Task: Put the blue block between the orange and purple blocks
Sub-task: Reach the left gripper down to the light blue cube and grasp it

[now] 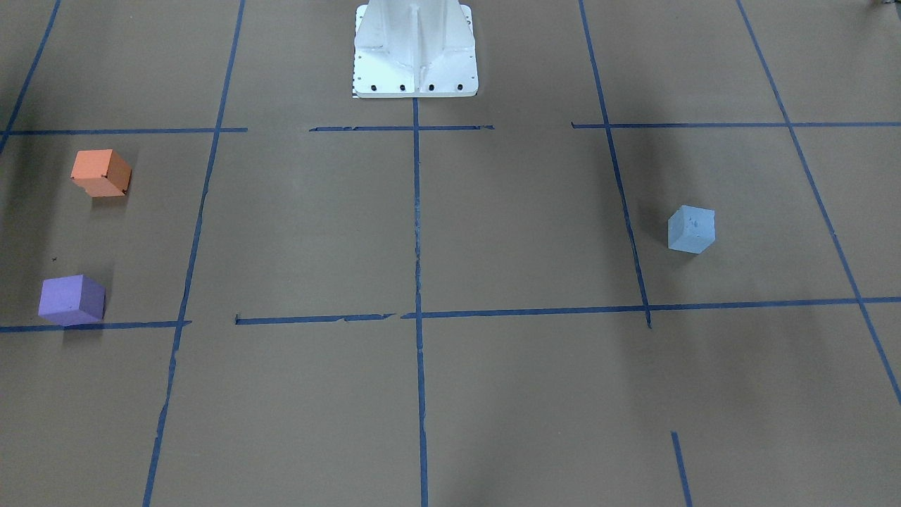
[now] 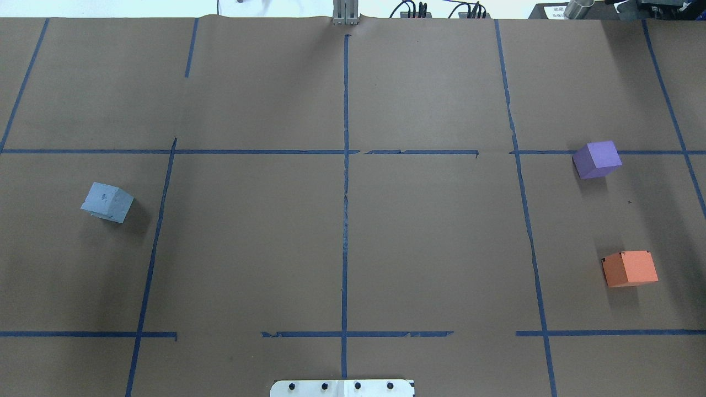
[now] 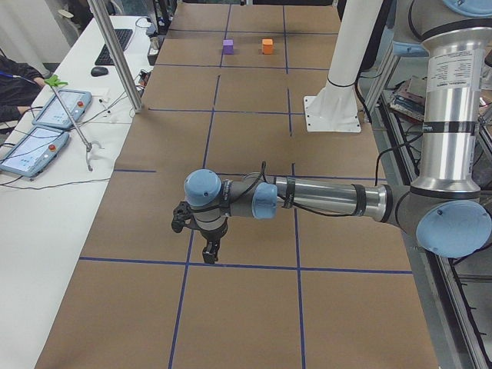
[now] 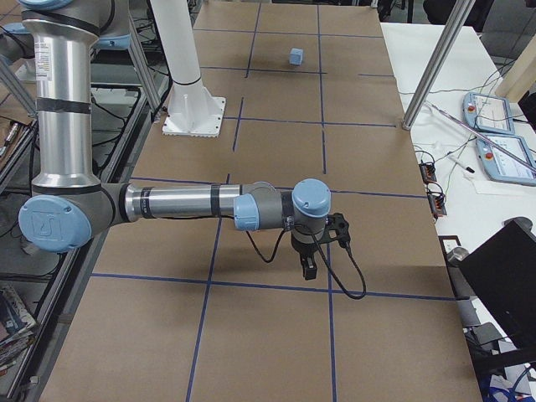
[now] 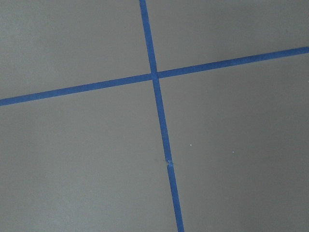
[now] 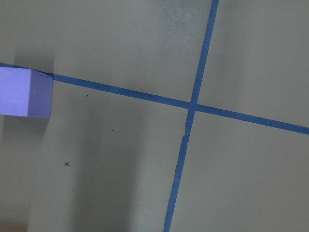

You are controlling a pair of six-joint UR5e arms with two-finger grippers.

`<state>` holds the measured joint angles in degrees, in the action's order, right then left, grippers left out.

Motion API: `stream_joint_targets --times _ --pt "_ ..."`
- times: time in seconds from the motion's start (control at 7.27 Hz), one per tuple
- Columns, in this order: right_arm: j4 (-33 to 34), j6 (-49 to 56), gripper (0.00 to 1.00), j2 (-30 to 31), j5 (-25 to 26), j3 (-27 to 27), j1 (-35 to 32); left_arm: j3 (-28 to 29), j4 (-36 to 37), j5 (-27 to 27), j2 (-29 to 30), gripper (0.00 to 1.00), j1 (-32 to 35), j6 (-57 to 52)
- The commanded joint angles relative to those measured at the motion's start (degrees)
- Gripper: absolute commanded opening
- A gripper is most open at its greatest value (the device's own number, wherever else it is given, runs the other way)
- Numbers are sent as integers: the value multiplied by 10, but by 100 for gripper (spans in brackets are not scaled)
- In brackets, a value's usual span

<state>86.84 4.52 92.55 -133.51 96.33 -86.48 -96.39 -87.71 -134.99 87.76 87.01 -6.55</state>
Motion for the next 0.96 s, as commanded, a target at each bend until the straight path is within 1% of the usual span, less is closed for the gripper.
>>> stream_joint_targets --times 0.0,0.28,0.41,0.55,0.69,0.83 --pt "0 0 100 0 -1 0 0 -2 0 -2 -1 100 0 -2" --pt "0 1 100 -2 -1 0 1 1 -1 4 3 100 -7 0" --pt "0 0 100 -3 -1 0 1 4 -25 3 27 100 -9 2" --pt "0 -5 100 -3 -1 0 1 24 -72 4 62 100 -10 3" --pt "0 -11 100 -3 -1 1 1 50 -91 -2 71 100 -10 -1" --pt "0 -11 100 -3 -1 1 1 59 -125 -2 71 100 -12 1"
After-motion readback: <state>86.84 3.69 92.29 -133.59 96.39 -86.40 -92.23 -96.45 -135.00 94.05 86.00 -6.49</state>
